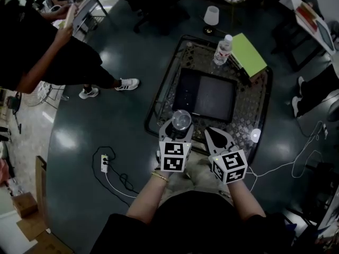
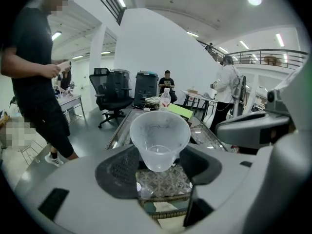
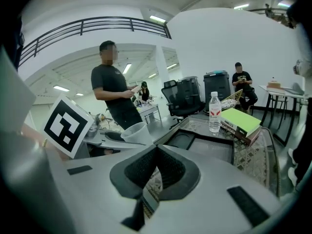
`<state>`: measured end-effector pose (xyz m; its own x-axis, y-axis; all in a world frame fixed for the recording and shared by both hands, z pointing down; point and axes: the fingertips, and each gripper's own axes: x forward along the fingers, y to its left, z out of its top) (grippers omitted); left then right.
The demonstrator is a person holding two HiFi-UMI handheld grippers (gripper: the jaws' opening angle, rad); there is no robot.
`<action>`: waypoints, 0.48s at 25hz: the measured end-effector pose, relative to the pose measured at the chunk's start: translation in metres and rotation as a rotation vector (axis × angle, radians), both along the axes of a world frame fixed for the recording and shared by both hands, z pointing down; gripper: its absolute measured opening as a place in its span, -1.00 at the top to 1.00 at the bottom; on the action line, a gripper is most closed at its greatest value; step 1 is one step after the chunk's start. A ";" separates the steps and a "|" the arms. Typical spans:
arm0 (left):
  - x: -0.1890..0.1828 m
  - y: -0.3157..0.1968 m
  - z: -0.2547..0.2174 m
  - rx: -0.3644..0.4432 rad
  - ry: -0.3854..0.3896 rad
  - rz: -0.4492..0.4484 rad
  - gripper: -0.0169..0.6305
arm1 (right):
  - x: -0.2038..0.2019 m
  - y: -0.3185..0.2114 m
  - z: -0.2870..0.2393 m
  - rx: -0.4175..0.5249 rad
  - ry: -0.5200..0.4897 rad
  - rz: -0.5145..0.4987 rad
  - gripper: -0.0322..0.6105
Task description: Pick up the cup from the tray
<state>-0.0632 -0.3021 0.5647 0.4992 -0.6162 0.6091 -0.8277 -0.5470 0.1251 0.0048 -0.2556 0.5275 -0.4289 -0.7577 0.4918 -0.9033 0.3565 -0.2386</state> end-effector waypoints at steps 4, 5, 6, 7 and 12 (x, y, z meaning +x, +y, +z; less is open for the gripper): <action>-0.003 0.024 -0.020 0.010 0.014 0.023 0.11 | -0.002 0.019 -0.008 0.009 0.008 0.008 0.87; -0.003 0.029 -0.025 0.012 0.020 0.028 0.12 | -0.003 0.023 -0.010 0.011 0.009 0.010 0.87; -0.003 0.034 -0.029 0.014 0.025 0.034 0.11 | -0.004 0.027 -0.012 0.014 0.011 0.010 0.87; -0.004 0.040 -0.033 0.015 0.030 0.039 0.11 | -0.005 0.031 -0.015 0.017 0.013 0.010 0.87; -0.010 0.065 -0.048 0.011 0.046 0.061 0.12 | -0.017 0.050 -0.025 0.036 0.020 -0.003 0.87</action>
<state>-0.0730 -0.2375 0.5167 0.5632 -0.5900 0.5785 -0.7864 -0.5977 0.1560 -0.0122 -0.2054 0.5022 -0.4219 -0.7736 0.4727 -0.9065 0.3676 -0.2076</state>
